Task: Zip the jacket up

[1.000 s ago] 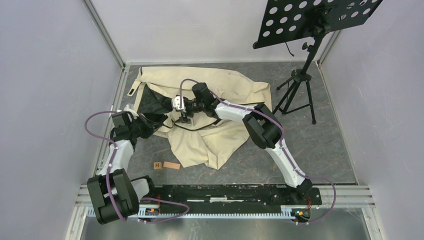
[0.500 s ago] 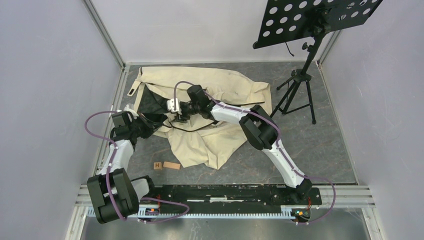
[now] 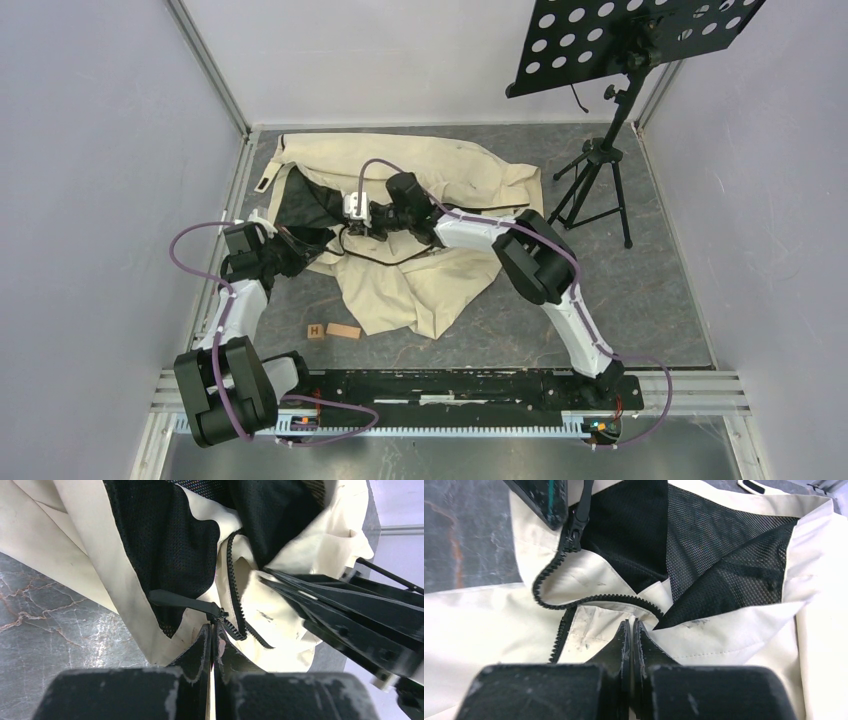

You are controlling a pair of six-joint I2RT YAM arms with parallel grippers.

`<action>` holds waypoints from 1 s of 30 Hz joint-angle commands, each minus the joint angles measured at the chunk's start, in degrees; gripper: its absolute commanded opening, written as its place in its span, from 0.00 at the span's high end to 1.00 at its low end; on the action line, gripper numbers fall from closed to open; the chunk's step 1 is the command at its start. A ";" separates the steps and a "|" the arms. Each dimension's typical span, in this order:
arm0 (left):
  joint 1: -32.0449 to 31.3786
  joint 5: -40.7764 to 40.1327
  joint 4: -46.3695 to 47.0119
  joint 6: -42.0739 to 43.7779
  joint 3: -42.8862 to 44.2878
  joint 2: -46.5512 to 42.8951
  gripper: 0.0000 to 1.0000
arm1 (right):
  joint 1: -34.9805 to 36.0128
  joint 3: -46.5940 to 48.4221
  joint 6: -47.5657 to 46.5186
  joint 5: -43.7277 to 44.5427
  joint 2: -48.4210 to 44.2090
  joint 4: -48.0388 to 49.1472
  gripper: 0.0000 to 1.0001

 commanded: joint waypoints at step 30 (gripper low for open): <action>-7.24 -7.90 -4.00 6.81 2.89 -2.26 0.98 | -2.99 4.66 41.96 -11.27 1.91 2.84 0.75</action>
